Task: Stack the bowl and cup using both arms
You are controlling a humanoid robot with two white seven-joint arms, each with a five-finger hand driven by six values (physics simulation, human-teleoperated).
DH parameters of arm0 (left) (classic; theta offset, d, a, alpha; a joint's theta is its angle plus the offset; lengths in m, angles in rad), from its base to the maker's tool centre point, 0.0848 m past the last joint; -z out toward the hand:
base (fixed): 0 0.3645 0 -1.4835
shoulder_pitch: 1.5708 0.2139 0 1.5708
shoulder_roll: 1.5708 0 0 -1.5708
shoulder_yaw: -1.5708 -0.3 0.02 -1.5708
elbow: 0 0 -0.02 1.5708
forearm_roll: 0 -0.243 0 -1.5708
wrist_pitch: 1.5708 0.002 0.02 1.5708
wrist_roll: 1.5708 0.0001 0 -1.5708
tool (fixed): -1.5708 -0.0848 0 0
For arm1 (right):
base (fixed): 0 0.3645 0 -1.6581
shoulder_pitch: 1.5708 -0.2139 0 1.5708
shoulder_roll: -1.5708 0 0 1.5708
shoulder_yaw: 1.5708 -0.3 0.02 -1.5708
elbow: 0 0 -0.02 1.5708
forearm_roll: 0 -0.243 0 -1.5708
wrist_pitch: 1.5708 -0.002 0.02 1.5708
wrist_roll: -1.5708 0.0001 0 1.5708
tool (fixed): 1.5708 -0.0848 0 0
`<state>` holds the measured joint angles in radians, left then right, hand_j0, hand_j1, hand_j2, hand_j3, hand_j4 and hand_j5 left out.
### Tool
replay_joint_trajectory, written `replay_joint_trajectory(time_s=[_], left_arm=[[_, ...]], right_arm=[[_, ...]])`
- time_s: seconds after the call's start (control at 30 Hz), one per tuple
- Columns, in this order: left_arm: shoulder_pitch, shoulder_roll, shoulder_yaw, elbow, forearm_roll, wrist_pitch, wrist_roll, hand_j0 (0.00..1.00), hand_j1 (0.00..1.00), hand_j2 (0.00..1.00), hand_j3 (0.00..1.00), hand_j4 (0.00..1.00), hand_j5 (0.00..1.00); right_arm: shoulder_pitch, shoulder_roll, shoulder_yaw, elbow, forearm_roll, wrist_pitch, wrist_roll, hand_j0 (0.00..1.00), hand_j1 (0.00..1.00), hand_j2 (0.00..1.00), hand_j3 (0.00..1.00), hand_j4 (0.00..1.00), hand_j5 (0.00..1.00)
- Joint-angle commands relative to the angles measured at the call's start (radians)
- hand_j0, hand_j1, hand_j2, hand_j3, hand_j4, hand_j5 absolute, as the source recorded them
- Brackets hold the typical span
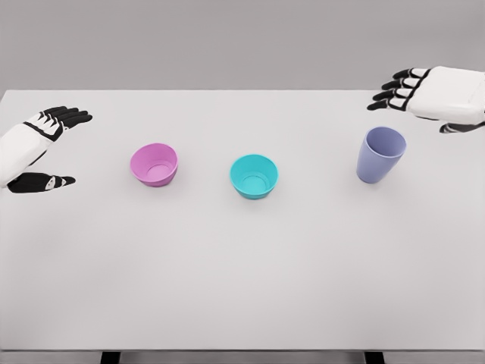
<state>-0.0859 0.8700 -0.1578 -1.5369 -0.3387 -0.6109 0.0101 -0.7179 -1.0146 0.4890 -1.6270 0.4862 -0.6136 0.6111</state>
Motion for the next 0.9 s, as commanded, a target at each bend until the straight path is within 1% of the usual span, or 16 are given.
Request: replay_joint_trajectory(time_s=[0.0,0.1,0.27,0.3,0.37,0.4,0.43,0.47,0.5,0.53,0.57,0.63,0.67,0.73,0.8,0.87], left_arm=[[0.0,0.0,0.0,-0.002,0.006,0.0,0.001,1.0,1.0,1.0,1.0,1.0,1.0],[0.0,-0.003,-0.002,-0.002,0.006,0.0,0.001,1.0,1.0,1.0,1.0,1.0,1.0],[-0.014,0.001,0.0,0.003,-0.013,0.0,-0.002,1.0,1.0,1.0,1.0,1.0,1.0],[-0.018,0.007,0.003,-0.005,-0.006,0.0,-0.028,1.0,1.0,1.0,1.0,1.0,1.0],[-0.021,0.047,0.004,-0.034,0.006,0.0,-0.122,1.0,1.0,1.0,1.0,1.0,1.0],[-0.049,0.057,0.004,-0.038,0.012,0.0,-0.203,1.0,1.0,1.0,1.0,1.0,1.0],[-0.089,0.057,-0.002,-0.069,0.03,0.0,-0.362,1.0,1.0,1.0,1.0,1.0,1.0],[-0.103,0.057,-0.002,-0.078,0.058,0.0,-0.468,1.0,1.0,1.0,1.0,1.0,1.0],[-0.141,0.046,-0.006,-0.089,0.069,0.0,-0.621,1.0,1.0,1.0,1.0,1.0,1.0],[-0.181,0.041,-0.008,-0.106,0.069,0.0,-0.621,1.0,1.0,1.0,1.0,1.0,1.0],[-0.201,0.02,-0.006,-0.112,0.07,0.0,-0.621,1.0,1.0,1.0,1.0,1.0,1.0],[-0.268,-0.074,-0.008,-0.114,0.058,0.0,-0.621,1.0,1.0,1.0,1.0,1.0,1.0],[-0.291,-0.098,-0.008,-0.114,0.056,0.0,-0.621,1.0,1.0,1.0,1.0,1.0,1.0],[-0.311,-0.098,-0.014,-0.115,0.05,0.005,-0.621,1.0,1.0,1.0,1.0,1.0,1.0],[-0.359,-0.091,-0.092,-0.124,-0.022,0.011,-0.621,1.0,1.0,1.0,1.0,1.0,1.0],[-0.423,-0.071,-0.193,-0.118,-0.026,0.016,-0.621,1.0,1.0,1.0,1.0,1.0,1.0]], right_arm=[[0.002,-0.002,-0.012,-0.014,-0.005,0.003,0.0,1.0,1.0,1.0,1.0,1.0,1.0],[0.008,0.021,-0.049,-0.014,-0.021,0.003,0.0,1.0,1.0,1.0,1.0,1.0,1.0],[0.008,0.008,-0.078,-0.019,-0.069,0.003,0.0,1.0,1.0,1.0,1.0,1.0,1.0],[0.008,0.005,-0.09,-0.021,-0.087,0.003,0.0,1.0,1.0,1.0,1.0,1.0,1.0],[0.009,0.007,-0.095,-0.021,-0.089,0.003,0.0,1.0,1.0,1.0,1.0,1.0,1.0],[0.009,0.007,-0.098,-0.021,-0.087,0.003,0.0,1.0,1.0,1.0,1.0,1.0,1.0],[0.015,0.016,-0.092,-0.017,-0.087,0.003,0.0,1.0,1.0,1.0,1.0,1.0,1.0],[0.025,0.017,-0.084,-0.028,-0.087,0.003,0.0,1.0,1.0,1.0,1.0,1.0,1.0],[0.044,0.017,-0.081,-0.045,-0.087,0.003,0.0,1.0,1.0,1.0,1.0,1.0,1.0],[0.049,0.011,-0.082,-0.047,-0.089,0.003,0.0,1.0,1.0,1.0,1.0,1.0,1.0],[0.049,0.011,-0.084,-0.047,-0.089,0.003,0.0,1.0,1.0,1.0,1.0,1.0,1.0],[0.051,0.007,-0.082,-0.044,-0.089,0.003,0.0,1.0,1.0,1.0,1.0,1.0,1.0],[0.051,0.007,-0.084,-0.042,-0.089,0.003,0.0,1.0,1.0,1.0,1.0,1.0,1.0],[0.049,0.007,-0.084,-0.042,-0.089,0.003,0.0,1.0,1.0,1.0,1.0,1.0,1.0],[0.049,0.01,-0.084,-0.042,-0.089,0.003,0.0,1.0,1.0,1.0,1.0,1.0,1.0],[0.049,0.013,-0.084,-0.042,-0.089,0.003,0.0,1.0,1.0,1.0,1.0,1.0,1.0]])
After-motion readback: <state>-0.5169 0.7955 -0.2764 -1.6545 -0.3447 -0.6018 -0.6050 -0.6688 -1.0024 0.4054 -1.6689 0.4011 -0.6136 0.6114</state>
